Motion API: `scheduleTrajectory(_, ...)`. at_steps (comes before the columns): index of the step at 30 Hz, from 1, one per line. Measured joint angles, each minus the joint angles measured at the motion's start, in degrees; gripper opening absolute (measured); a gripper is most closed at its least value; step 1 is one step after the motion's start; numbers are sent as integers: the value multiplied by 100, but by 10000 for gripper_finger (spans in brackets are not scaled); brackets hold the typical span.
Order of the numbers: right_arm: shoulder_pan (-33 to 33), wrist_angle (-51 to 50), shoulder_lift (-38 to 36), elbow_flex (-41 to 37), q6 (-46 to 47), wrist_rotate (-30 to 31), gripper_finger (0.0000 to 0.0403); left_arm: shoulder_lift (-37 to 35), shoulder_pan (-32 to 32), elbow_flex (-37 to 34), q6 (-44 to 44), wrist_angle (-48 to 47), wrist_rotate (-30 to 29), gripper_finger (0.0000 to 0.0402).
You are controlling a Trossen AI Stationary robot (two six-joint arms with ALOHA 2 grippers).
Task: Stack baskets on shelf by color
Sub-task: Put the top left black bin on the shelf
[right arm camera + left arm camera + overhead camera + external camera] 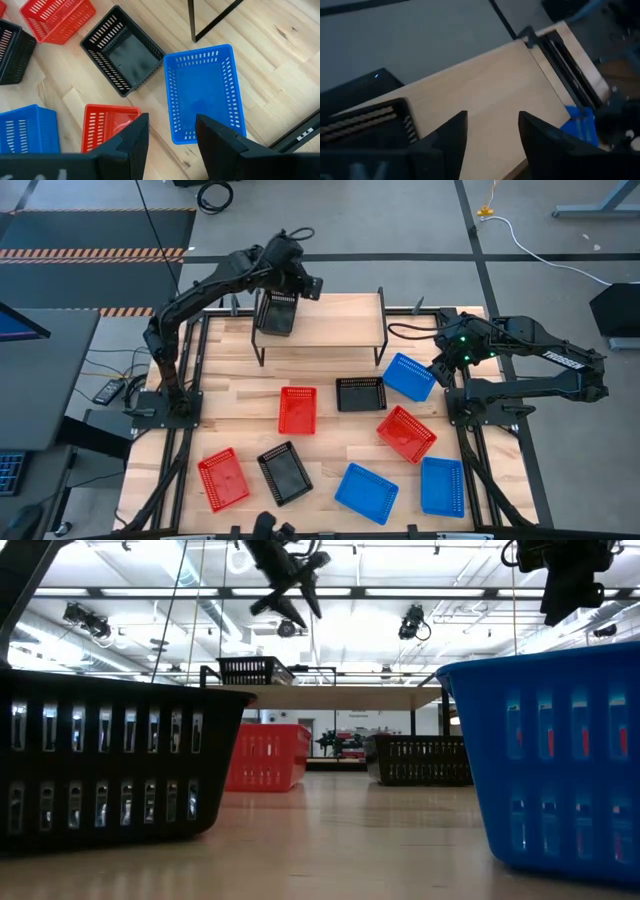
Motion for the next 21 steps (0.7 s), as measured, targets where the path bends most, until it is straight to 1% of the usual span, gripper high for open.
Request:
scheduleTrajectory(5,0,0,0,0,146,-5,166,485,62,-96,53,-72,32,172)
scheduleTrajectory(10,2,-94,-1,-1,252,-164,166,903,86,-96,114,-119,55,172)
scheduleTrajectory(13,0,-192,-2,0,297,-251,166,975,105,-96,116,-126,34,172)
scheduleTrajectory(16,0,-238,-2,0,338,-289,166,971,116,-96,148,-126,-201,172)
scheduleTrajectory(18,1,-240,-2,0,343,-289,166,944,158,-96,160,-227,-347,172)
scheduleTrajectory(21,0,-240,-2,0,299,-289,166,909,249,-96,164,-448,-378,172)
